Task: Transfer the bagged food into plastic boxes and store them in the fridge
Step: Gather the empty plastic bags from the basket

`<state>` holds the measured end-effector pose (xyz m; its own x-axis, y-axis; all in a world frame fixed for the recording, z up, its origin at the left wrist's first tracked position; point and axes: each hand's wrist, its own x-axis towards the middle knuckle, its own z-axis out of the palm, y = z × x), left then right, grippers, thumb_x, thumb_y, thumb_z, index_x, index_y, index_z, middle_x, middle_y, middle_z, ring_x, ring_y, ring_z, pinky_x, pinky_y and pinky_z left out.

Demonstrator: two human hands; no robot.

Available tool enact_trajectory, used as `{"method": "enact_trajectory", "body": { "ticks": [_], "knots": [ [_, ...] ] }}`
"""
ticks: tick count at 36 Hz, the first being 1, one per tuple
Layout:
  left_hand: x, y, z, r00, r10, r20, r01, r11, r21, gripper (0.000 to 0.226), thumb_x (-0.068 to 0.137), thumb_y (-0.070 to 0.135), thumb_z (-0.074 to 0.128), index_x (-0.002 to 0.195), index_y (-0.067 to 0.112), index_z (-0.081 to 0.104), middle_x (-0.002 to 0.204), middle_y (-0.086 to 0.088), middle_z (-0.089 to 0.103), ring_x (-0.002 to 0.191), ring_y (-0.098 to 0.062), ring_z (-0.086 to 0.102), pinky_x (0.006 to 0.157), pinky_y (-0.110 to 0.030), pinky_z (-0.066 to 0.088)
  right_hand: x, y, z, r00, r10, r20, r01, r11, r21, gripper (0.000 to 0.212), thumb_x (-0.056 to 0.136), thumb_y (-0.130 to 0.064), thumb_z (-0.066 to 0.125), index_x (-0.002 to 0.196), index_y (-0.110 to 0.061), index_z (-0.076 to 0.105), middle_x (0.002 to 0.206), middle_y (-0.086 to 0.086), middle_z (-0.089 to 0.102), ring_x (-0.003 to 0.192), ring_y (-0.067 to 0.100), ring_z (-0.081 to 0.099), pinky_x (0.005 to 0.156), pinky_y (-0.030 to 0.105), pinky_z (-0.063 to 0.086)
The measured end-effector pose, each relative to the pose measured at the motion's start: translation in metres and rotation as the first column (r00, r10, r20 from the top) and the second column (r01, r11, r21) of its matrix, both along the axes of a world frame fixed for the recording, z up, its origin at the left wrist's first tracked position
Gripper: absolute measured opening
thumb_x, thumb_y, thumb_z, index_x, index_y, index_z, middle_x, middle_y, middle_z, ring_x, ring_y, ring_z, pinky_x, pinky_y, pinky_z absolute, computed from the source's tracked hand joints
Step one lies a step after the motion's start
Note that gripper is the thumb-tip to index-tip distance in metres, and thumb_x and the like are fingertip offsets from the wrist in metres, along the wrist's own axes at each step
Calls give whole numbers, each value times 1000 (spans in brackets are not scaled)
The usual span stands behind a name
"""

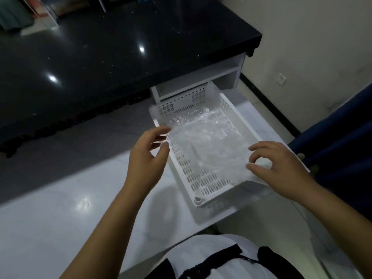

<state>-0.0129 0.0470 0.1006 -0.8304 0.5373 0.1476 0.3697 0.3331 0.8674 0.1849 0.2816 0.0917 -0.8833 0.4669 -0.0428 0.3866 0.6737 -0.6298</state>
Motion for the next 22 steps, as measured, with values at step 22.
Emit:
{"method": "enact_trajectory", "body": {
  "ticks": [22],
  "knots": [
    [-13, 36, -54, 896, -386, -220, 268, 864, -426, 20, 93, 17, 68, 110, 23, 77, 134, -2, 64, 128, -26, 53, 108, -44, 39, 60, -22, 63, 933, -319, -168, 206, 853, -479, 9, 72, -25, 75, 78, -18, 76, 115, -15, 72, 103, 5, 68, 75, 23, 57]
  ]
}}
